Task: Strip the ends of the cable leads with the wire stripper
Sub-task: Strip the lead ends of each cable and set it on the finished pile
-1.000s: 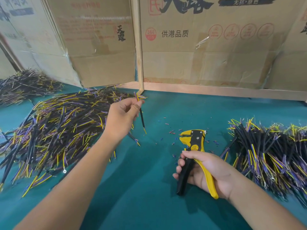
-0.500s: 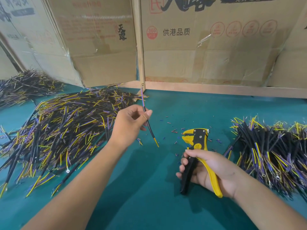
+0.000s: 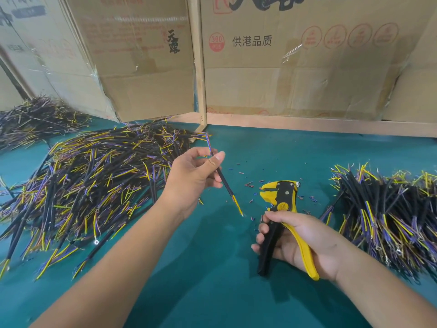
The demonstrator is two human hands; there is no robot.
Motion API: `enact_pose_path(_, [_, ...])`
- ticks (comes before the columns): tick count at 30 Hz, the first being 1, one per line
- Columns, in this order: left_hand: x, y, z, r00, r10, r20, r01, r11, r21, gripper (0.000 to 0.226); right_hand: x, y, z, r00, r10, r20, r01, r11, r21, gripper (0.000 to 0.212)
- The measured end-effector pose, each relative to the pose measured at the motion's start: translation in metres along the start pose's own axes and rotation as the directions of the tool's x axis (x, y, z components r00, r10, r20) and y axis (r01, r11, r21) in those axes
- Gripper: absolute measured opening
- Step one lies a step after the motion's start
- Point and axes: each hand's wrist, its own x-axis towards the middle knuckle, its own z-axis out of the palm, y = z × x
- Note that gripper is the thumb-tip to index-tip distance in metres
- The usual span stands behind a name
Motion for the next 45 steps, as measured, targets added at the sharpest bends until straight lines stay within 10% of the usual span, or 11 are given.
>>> enact_pose_path(5, [-0.001, -0.008, 0.000, 0.999, 0.029, 0.027, -0.036, 0.939, 0.342, 0.004, 0.000, 0.000, 0.001, 1.000, -0.008, 0.002, 0.008, 1.000, -0.001, 0.011])
enact_pose_path(9, [0.001, -0.010, 0.000, 0.991, -0.133, 0.034, 0.121, 0.963, 0.243, 0.023, 0.000, 0.000, 0.001, 1.000, -0.007, 0.002, 0.007, 1.000, 0.005, 0.011])
enact_pose_path(15, [-0.001, -0.019, -0.004, 0.984, -0.140, 0.108, 0.055, 0.820, 0.569, 0.029, 0.000, 0.000, 0.000, 1.000, -0.013, 0.003, 0.013, 1.000, 0.001, 0.011])
enact_pose_path(22, [-0.013, -0.017, 0.012, 0.959, -0.196, 0.205, 0.168, 0.975, 0.147, 0.012, 0.005, 0.002, -0.001, 1.000, -0.007, 0.005, 0.007, 1.000, 0.019, 0.013])
enact_pose_path(29, [-0.018, -0.006, 0.021, 0.925, -0.286, 0.250, 0.335, 0.924, -0.185, 0.024, 0.003, 0.002, -0.001, 1.000, -0.014, 0.010, 0.014, 1.000, 0.012, 0.012])
enact_pose_path(45, [-0.027, 0.009, 0.026, 0.954, -0.023, 0.297, 0.039, 0.998, -0.049, 0.010, 0.002, 0.002, -0.001, 1.000, -0.012, 0.017, 0.012, 1.000, 0.023, 0.013])
